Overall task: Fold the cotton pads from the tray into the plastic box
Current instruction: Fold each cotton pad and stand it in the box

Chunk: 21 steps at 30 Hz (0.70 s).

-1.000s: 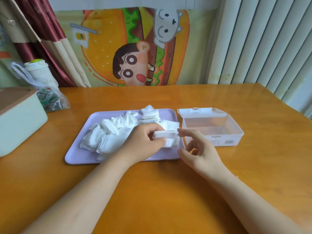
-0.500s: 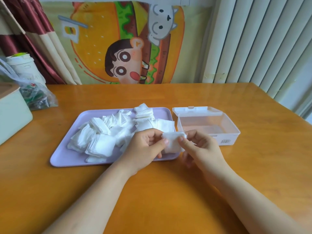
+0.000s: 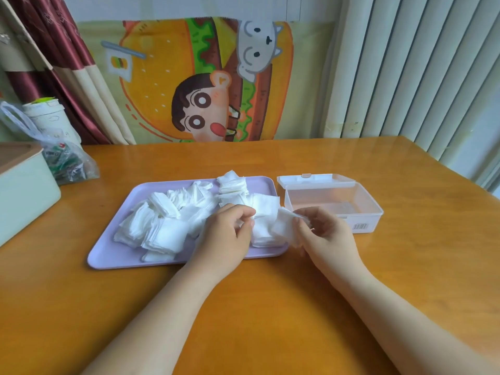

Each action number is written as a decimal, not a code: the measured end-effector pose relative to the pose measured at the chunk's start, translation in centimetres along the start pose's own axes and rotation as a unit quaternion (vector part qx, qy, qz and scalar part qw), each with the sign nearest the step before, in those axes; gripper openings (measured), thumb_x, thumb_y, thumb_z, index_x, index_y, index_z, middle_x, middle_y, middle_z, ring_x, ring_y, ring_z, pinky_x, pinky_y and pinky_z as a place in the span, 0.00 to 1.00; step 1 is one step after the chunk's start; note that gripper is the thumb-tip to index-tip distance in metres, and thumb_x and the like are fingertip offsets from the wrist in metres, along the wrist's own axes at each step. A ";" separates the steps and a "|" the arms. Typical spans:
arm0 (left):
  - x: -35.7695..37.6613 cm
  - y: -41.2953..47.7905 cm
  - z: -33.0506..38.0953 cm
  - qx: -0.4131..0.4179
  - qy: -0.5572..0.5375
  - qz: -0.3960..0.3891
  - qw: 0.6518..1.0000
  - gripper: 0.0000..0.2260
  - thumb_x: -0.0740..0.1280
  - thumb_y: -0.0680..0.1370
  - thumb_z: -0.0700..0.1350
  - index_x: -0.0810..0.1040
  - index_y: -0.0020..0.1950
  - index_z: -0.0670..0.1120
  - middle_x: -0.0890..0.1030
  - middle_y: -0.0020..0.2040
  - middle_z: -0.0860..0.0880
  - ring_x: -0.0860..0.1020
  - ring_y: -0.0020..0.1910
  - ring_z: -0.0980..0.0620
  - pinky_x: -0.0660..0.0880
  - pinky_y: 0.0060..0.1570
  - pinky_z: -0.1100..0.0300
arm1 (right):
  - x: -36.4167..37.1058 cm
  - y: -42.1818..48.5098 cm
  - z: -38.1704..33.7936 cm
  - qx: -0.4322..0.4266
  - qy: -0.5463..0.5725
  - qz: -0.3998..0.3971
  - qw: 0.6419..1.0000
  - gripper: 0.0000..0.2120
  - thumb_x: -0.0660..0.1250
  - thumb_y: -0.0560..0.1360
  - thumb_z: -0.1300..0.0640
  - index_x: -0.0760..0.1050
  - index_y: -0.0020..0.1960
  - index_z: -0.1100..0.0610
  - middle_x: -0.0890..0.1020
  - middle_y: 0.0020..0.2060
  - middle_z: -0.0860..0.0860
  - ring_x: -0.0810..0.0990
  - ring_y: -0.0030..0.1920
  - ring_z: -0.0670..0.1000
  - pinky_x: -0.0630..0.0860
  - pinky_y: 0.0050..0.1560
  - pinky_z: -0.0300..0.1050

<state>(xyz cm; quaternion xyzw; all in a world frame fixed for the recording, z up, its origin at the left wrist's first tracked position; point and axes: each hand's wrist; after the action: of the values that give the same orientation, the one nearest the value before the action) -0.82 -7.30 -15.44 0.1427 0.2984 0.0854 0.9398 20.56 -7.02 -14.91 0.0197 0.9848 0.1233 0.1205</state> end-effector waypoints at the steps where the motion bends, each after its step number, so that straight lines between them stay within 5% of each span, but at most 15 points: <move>1: 0.1 0.0 -0.1 -0.002 0.021 -0.014 1.000 0.08 0.69 0.82 0.47 0.82 0.60 0.54 0.83 0.50 0.57 0.83 0.45 0.59 0.81 0.52 0.53 | 0.0 0.1 0.2 0.007 0.013 0.004 1.000 0.04 0.68 0.81 0.61 0.80 0.50 0.54 0.83 0.34 0.60 0.76 0.26 0.49 0.71 0.30 0.39; 5: 0.9 0.4 0.9 -0.019 0.060 -0.026 0.998 0.14 0.70 0.81 0.53 0.80 0.66 0.53 0.81 0.58 0.57 0.82 0.52 0.55 0.80 0.55 0.53 | -0.3 0.2 0.4 0.023 0.053 -0.008 0.998 0.03 0.68 0.81 0.63 0.76 0.50 0.57 0.82 0.37 0.66 0.75 0.27 0.53 0.72 0.29 0.40; 9: 1.1 1.1 1.2 -0.038 0.074 -0.066 0.994 0.19 0.72 0.79 0.56 0.79 0.69 0.56 0.80 0.60 0.58 0.79 0.57 0.57 0.79 0.60 0.52 | -0.5 0.2 0.6 0.026 0.072 -0.016 0.997 0.07 0.68 0.83 0.62 0.83 0.54 0.53 0.81 0.29 0.59 0.75 0.25 0.51 0.73 0.29 0.40; 15: 1.2 0.3 0.6 -0.001 0.024 -0.045 0.999 0.07 0.75 0.78 0.49 0.82 0.54 0.57 0.74 0.49 0.65 0.77 0.39 0.58 0.77 0.46 0.62 | -0.3 0.3 0.8 0.027 0.105 0.000 0.994 0.10 0.68 0.83 0.62 0.85 0.58 0.51 0.78 0.27 0.55 0.75 0.24 0.49 0.72 0.29 0.38; 21: 1.0 -0.2 0.3 0.044 -0.036 0.046 0.997 0.06 0.75 0.78 0.40 0.86 0.49 0.51 0.77 0.54 0.60 0.80 0.44 0.56 0.77 0.48 0.65 | -0.4 0.2 0.3 0.003 0.067 0.064 0.996 0.08 0.69 0.83 0.57 0.82 0.61 0.50 0.80 0.27 0.47 0.77 0.25 0.47 0.74 0.30 0.38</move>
<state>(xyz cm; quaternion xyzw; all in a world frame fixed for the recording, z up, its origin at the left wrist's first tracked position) 0.14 -7.34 -15.80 0.2000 0.2606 0.1102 0.9380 21.01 -6.75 -15.08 0.0751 0.9878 0.1285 0.0461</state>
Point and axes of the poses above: each hand's wrist, its own y-axis towards the middle knuckle, its own x-axis out of the palm, z = x × y
